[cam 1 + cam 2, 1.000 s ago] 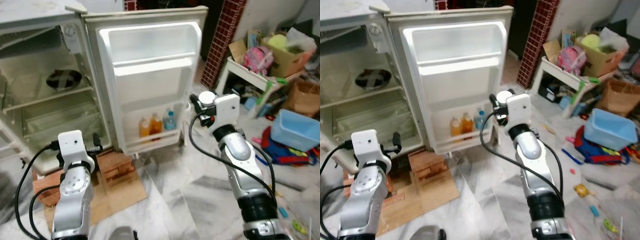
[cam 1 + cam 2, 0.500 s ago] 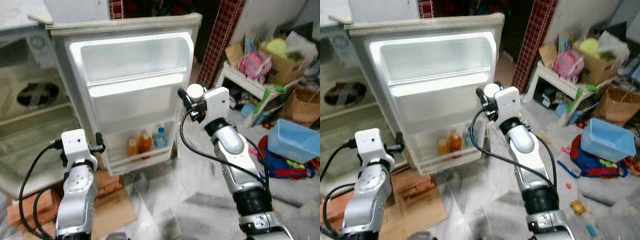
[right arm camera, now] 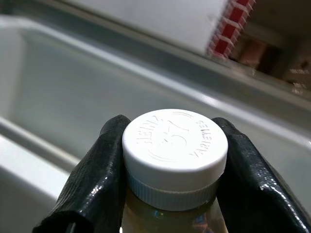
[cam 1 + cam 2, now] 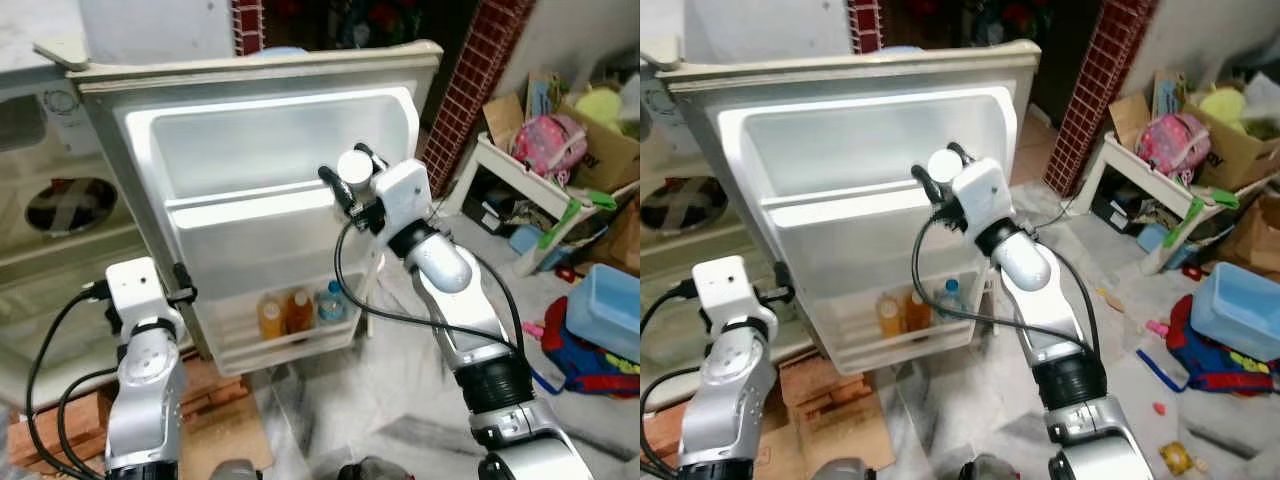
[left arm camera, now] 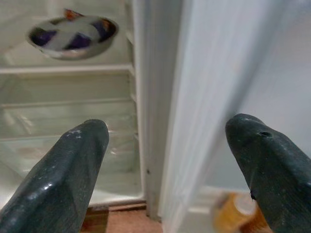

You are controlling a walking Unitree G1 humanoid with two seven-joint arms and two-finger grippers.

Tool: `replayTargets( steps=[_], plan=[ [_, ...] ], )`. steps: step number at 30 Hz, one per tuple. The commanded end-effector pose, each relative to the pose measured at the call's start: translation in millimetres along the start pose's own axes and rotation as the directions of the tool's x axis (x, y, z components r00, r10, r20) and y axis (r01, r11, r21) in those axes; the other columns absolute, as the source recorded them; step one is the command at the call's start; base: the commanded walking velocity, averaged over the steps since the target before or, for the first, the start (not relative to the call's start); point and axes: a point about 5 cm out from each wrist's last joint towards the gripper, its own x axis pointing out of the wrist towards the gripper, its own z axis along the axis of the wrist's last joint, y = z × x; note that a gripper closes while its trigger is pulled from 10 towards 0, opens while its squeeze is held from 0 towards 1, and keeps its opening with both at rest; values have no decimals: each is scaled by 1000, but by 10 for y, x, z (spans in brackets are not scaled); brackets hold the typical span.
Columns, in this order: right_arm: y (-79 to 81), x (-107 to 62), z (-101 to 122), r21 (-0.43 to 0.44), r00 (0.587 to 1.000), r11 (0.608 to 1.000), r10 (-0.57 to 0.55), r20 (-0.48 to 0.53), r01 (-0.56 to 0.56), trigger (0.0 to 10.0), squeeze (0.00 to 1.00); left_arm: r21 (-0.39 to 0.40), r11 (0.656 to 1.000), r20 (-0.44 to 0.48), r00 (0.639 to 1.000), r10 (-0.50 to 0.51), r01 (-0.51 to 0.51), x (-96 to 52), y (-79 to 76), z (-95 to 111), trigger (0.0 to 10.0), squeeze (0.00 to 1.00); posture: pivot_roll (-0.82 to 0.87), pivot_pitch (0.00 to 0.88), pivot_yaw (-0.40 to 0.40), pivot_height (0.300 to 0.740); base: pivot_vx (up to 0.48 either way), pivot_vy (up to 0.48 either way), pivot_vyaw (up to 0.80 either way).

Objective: Restocking fridge

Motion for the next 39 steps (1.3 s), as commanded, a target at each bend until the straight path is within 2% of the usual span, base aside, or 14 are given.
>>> replayTargets(
  steps=[1,6,9,11,15,18,21,26,32,34,38,39],
  plan=[
    [3,168,229,-15,994,1000,-4,112,5,10000,0,11,1000,-13,1000,-13,13,7,-23,-11,10000,0,66,0,-56,740,0,0,0],
    [-25,335,410,-37,983,999,-7,185,14,10000,0,10,1000,-13,1000,-12,12,4,-32,-9,10000,0,69,0,-59,740,0,0,0],
    [-45,439,511,-90,974,996,-6,226,27,10000,0,9,1000,-12,1000,-11,11,-2,-40,-8,10000,0,77,0,-65,740,0,0,0],
    [-73,483,512,-124,973,991,-14,231,44,10000,0,7,1000,-10,1000,-6,7,-9,-42,-7,10000,0,84,0,-70,740,0,0,0],
    [-132,503,477,-135,974,988,-42,222,73,10000,0,2,1000,-9,1000,2,-1,-21,-33,-8,10000,0,88,0,-73,740,0,0,0],
    [-205,466,317,-175,980,978,-81,183,114,10000,0,1,1000,-10,1000,2,-2,-30,-35,-10,10000,0,89,0,-75,740,0,0,0],
    [-213,443,225,-188,982,973,-102,158,131,10000,0,2,1000,-10,1000,-1,1,-38,-38,-8,10000,0,96,0,-76,740,0,0,0],
    [-118,450,104,-191,985,973,-104,139,130,10000,0,4,1000,-9,1000,-5,5,-50,-37,-7,10000,0,105,0,-73,740,0,0,0],
    [1,436,-110,-206,994,973,-99,48,107,10000,0,8,1000,-11,1000,-6,6,-83,-32,-13,10000,0,117,0,-80,740,0,0,0],
    [-24,437,-155,-284,994,953,-107,15,107,10000,0,7,1000,-15,1000,-4,4,-95,-27,-21,10000,0,118,0,-82,740,0,0,0],
    [-107,459,-171,-383,992,917,-127,-19,110,10000,0,5,1000,-19,1000,-5,5,-102,-30,-31,10000,0,114,0,-83,740,0,0,0],
    [-151,468,-183,-435,990,894,-137,-42,106,10000,0,4,1000,-22,1000,-6,6,-101,-35,-35,10000,0,113,0,-83,740,0,0,0]
  ],
)
